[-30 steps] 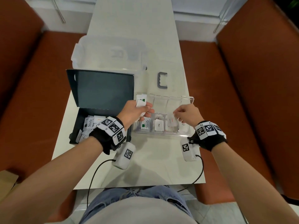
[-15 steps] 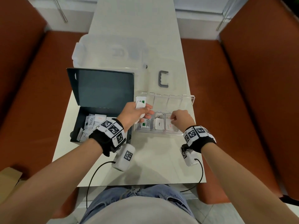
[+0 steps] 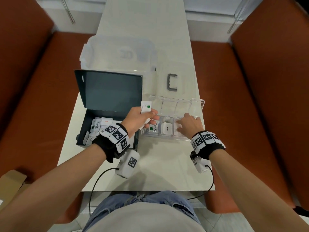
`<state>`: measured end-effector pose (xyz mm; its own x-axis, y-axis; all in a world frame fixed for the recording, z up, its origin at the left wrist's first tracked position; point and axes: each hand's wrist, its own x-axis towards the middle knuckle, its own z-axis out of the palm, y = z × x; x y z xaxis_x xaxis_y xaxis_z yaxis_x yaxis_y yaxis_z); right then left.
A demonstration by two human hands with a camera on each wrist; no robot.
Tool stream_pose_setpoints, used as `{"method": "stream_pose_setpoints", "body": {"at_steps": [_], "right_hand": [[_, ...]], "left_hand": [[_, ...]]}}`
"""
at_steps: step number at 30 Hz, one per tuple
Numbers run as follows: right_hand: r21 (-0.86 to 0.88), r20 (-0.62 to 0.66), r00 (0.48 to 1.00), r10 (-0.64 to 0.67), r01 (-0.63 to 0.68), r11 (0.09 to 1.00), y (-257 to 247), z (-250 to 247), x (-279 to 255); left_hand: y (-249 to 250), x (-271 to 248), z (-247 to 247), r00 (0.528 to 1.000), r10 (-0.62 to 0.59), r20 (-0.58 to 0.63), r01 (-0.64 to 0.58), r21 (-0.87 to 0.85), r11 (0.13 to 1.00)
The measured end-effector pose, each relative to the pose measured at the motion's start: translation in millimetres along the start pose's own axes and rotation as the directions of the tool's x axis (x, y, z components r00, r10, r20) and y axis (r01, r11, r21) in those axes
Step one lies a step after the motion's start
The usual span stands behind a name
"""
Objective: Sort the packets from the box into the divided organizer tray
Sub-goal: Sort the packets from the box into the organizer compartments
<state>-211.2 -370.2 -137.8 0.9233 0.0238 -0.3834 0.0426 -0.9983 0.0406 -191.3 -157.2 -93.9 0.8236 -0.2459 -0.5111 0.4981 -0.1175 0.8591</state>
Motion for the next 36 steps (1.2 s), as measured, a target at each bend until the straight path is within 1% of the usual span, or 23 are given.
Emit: {"method": "stream_pose_setpoints", "body": {"at_steps": [2,4,6,7,10,13,15,16,17,19,20,21,22,24,26,28,30,32,34,36], "right_hand": [[0.136,-0.036,0.999,0.031,-0.025,0.990,4,-7,-2],[0.330,-0.105,0.992,0.074,-0.036,0.943,8,-18,-5],[0.505,-0.182,0.980,0.085,0.019,0.863,7,-30,-9],[0.565,-0.217,0.973,0.076,0.062,0.823,4,-35,-11],[0.643,-0.317,0.948,0.039,0.185,0.743,-6,-52,-18],[0.688,-0.384,0.922,0.052,0.248,0.682,-16,-66,-24],[0.725,-0.410,0.909,0.076,0.274,0.631,-23,-72,-29],[0.743,-0.398,0.915,0.060,0.283,0.606,-26,-74,-31],[0.753,-0.366,0.930,0.016,0.286,0.593,-29,-75,-34],[0.737,-0.268,0.960,-0.079,0.257,0.626,-34,-73,-36],[0.724,-0.232,0.969,-0.090,0.234,0.649,-35,-72,-35],[0.724,-0.219,0.973,-0.071,0.211,0.657,-35,-72,-33],[0.740,-0.223,0.974,-0.033,0.191,0.645,-33,-73,-31],[0.799,-0.231,0.973,0.026,0.175,0.575,-25,-76,-27],[0.843,-0.231,0.972,0.032,0.184,0.506,-14,-80,-24],[0.861,-0.252,0.966,0.062,0.194,0.470,-1,-83,-23],[0.864,-0.290,0.946,0.144,0.194,0.464,12,-83,-22],[0.849,-0.317,0.924,0.213,0.177,0.498,25,-77,-19],[0.792,-0.308,0.932,0.190,0.141,0.593,32,-67,-15],[0.678,-0.261,0.958,0.120,0.094,0.729,33,-52,-10]], "left_hand": [[2,0,2,0.999,-0.034,0.018,0.034,-0.034,0.999],[6,-2,5,0.992,-0.103,0.074,0.112,-0.125,0.986],[11,-3,8,0.974,-0.182,0.138,0.209,-0.218,0.953],[13,-3,9,0.962,-0.212,0.169,0.251,-0.258,0.933],[16,-3,12,0.929,-0.252,0.269,0.336,-0.337,0.879],[18,-4,15,0.907,-0.254,0.334,0.374,-0.365,0.853],[19,-4,18,0.906,-0.247,0.343,0.378,-0.398,0.836],[19,-4,19,0.911,-0.237,0.339,0.371,-0.419,0.829],[19,-3,20,0.918,-0.224,0.328,0.359,-0.440,0.823],[20,-3,23,0.929,-0.199,0.313,0.336,-0.484,0.808],[21,-2,25,0.933,-0.191,0.306,0.329,-0.504,0.799],[23,-1,28,0.937,-0.181,0.297,0.318,-0.520,0.793],[24,0,31,0.943,-0.166,0.289,0.302,-0.533,0.790],[27,2,37,0.953,-0.133,0.274,0.267,-0.543,0.796],[29,5,42,0.960,-0.126,0.248,0.245,-0.541,0.805],[31,8,46,0.967,-0.133,0.215,0.230,-0.530,0.816],[30,11,46,0.976,-0.139,0.170,0.207,-0.500,0.841],[28,13,43,0.980,-0.139,0.143,0.191,-0.470,0.862],[26,14,40,0.981,-0.144,0.131,0.189,-0.453,0.871],[24,14,37,0.980,-0.154,0.127,0.195,-0.447,0.873]]}}
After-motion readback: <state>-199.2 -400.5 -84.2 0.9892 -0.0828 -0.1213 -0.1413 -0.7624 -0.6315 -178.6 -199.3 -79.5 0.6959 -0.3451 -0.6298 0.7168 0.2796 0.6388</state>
